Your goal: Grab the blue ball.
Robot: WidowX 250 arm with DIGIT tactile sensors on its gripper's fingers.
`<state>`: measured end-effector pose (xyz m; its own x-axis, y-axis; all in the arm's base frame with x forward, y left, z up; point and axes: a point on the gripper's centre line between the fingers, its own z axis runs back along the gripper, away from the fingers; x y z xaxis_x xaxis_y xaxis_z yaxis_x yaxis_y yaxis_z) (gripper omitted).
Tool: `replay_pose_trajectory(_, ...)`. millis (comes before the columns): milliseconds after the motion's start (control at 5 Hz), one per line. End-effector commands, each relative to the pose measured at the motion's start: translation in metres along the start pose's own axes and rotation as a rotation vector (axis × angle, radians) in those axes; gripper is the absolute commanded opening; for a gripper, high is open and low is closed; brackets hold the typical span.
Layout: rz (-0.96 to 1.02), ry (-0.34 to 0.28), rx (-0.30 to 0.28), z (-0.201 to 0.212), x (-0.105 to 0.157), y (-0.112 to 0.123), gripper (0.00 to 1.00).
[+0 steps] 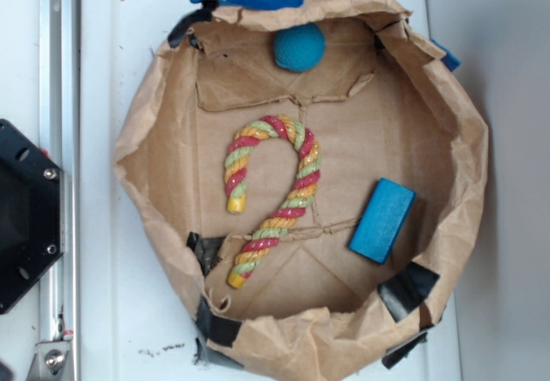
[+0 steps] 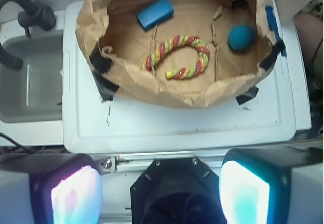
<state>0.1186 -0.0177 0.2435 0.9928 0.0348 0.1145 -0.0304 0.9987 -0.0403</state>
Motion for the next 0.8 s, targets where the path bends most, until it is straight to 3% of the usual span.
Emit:
replay_pose_trajectory(0,0.000,0.000,0.000,0.000,0.000,0.000,1.00)
replay_pose_trajectory(400,0.195,0.021,0.081,-0.025,0.098,0.017,1.00)
replay_pose_trajectory(600,0.409,-0.019,0.107,-0.038,0.142,0.061,1.00)
